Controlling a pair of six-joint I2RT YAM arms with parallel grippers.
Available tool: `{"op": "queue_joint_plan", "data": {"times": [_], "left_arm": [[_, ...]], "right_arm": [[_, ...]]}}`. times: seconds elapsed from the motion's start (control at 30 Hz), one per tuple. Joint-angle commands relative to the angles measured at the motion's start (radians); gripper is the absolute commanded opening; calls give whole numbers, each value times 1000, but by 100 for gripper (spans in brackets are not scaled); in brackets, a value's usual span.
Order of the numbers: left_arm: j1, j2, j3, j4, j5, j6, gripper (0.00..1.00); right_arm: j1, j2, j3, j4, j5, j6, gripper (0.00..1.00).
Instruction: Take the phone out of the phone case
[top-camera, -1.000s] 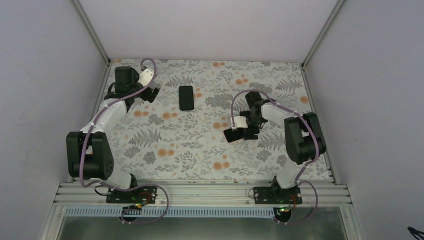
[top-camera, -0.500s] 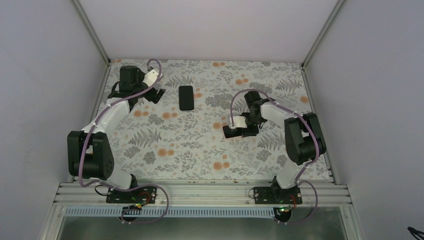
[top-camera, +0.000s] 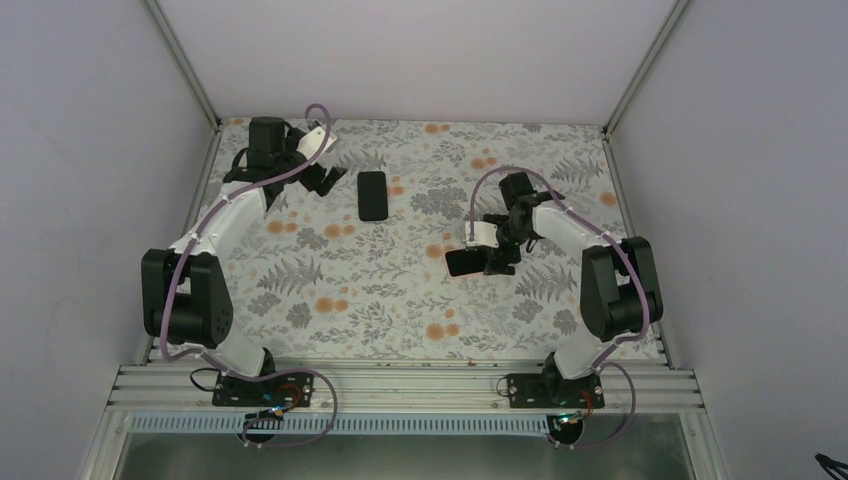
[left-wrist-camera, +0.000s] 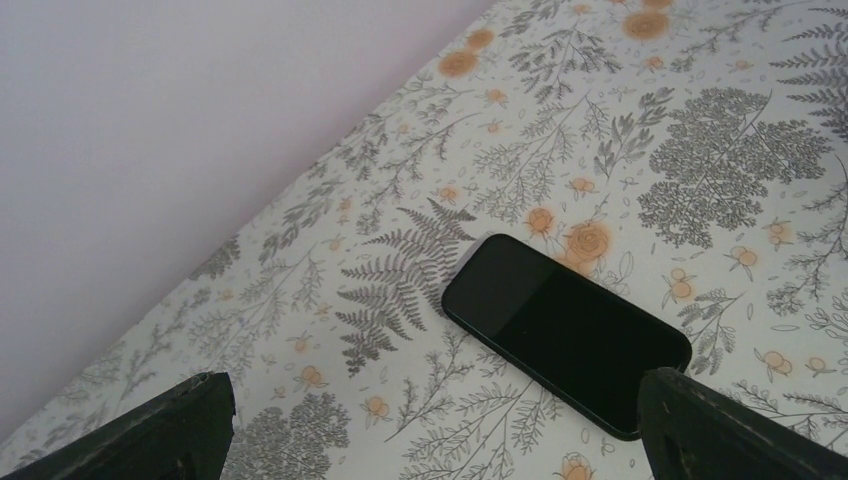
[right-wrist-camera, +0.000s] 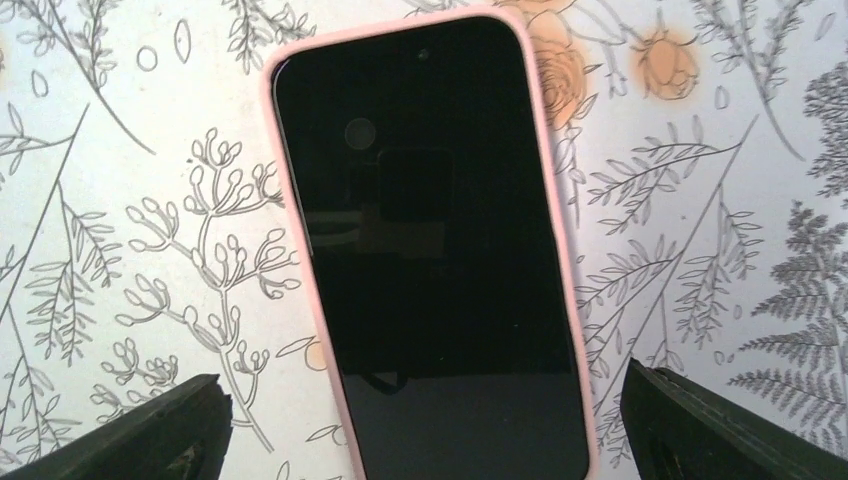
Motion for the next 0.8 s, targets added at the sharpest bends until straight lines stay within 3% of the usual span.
{"op": "queue_joint_plan", "data": {"times": [0.0, 0.27, 0.77], "left_arm": [[-7, 6, -4, -7, 37, -6, 100], [-8, -30, -69, 34, 10, -17, 100], [-8, -25, -103, 57, 1, -11, 100]], "right_arm": [[7, -9, -6, -45, 37, -59, 100], [27, 102, 100, -78, 176, -52, 100], [24, 160, 68, -6, 195, -78, 100]]}}
